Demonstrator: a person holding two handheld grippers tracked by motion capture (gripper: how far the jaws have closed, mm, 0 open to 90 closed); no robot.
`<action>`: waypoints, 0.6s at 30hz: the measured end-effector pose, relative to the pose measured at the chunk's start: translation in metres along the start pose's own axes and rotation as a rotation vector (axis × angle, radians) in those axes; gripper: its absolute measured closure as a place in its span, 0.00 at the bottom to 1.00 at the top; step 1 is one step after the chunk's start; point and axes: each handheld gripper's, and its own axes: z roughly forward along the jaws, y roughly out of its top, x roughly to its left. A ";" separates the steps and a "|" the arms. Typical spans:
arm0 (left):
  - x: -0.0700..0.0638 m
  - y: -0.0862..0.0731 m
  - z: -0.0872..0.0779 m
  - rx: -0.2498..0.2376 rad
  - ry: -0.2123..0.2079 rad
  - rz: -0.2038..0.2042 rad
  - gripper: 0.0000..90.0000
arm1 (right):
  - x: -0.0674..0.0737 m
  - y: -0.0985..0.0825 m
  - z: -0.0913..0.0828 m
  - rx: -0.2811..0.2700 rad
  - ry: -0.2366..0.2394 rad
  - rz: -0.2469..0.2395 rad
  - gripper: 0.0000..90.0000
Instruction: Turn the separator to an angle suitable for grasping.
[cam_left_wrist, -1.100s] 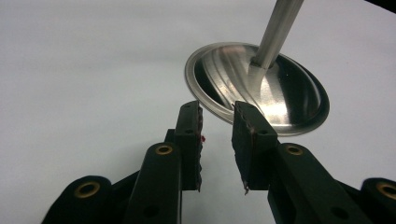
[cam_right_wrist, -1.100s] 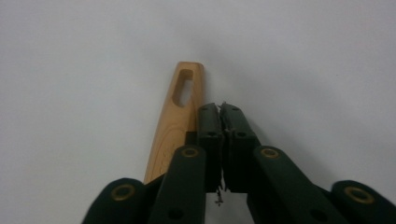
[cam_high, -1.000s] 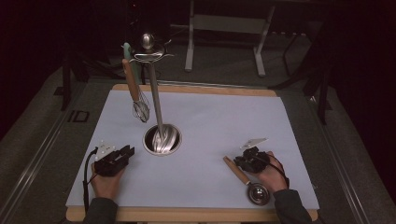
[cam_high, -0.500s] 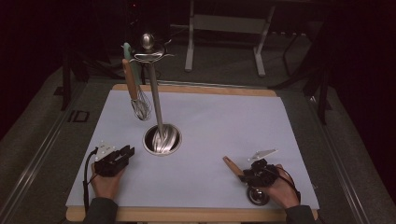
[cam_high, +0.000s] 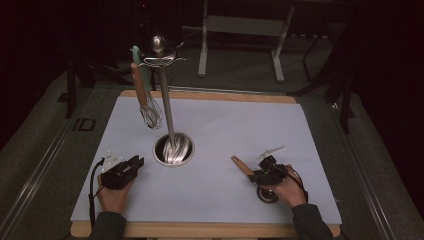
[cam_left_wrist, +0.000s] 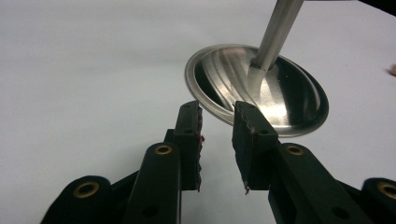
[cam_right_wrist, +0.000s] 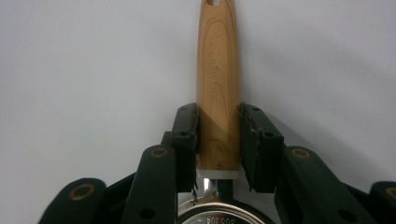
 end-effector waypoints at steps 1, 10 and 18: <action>0.000 0.000 0.000 -0.001 -0.001 0.000 0.80 | -0.002 0.003 0.002 -0.001 -0.001 0.004 0.76; 0.001 0.000 -0.001 -0.004 -0.002 0.000 0.80 | -0.013 0.015 0.006 0.005 0.035 0.038 0.75; 0.000 0.000 0.000 -0.002 0.000 -0.001 0.80 | -0.018 0.009 0.000 0.044 0.089 0.063 0.72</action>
